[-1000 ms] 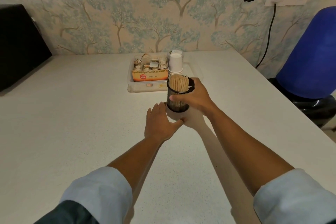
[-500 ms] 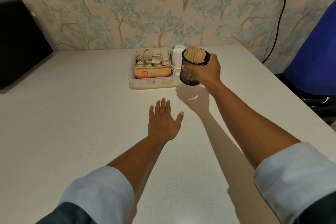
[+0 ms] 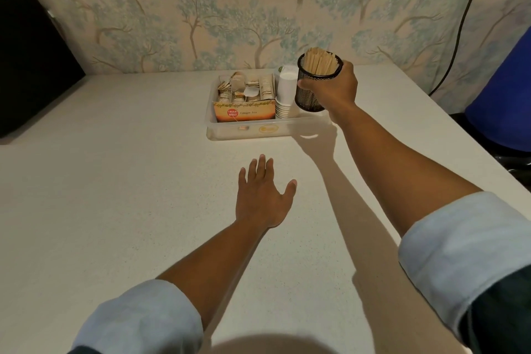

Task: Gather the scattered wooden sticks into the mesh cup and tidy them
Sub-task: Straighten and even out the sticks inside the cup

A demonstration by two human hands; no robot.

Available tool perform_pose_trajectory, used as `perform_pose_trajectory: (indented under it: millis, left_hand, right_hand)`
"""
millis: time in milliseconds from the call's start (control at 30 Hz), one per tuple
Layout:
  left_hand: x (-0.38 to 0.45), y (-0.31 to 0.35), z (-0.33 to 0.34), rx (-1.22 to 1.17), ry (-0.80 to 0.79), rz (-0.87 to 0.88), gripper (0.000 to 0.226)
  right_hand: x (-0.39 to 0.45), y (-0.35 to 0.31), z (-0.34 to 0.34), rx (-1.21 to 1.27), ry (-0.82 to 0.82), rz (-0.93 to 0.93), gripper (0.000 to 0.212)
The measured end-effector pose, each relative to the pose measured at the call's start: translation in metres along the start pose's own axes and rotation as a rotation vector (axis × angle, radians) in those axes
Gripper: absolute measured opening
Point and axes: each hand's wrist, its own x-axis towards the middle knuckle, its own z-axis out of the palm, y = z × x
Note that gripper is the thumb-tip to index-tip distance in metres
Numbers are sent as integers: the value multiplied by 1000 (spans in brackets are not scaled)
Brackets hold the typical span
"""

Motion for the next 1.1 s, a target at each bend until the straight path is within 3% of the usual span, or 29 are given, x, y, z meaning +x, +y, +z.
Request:
perform_pose_trajectory:
  millis: [867,1100]
  left_hand:
    - [-1,0,1,-36,-4,-5,86]
    - [-1,-1,2,-36,-8,-4,87]
  right_hand:
    - [29,42,17,-122,-118,89,100]
    - [29,47,17,-342,-148,140,98]
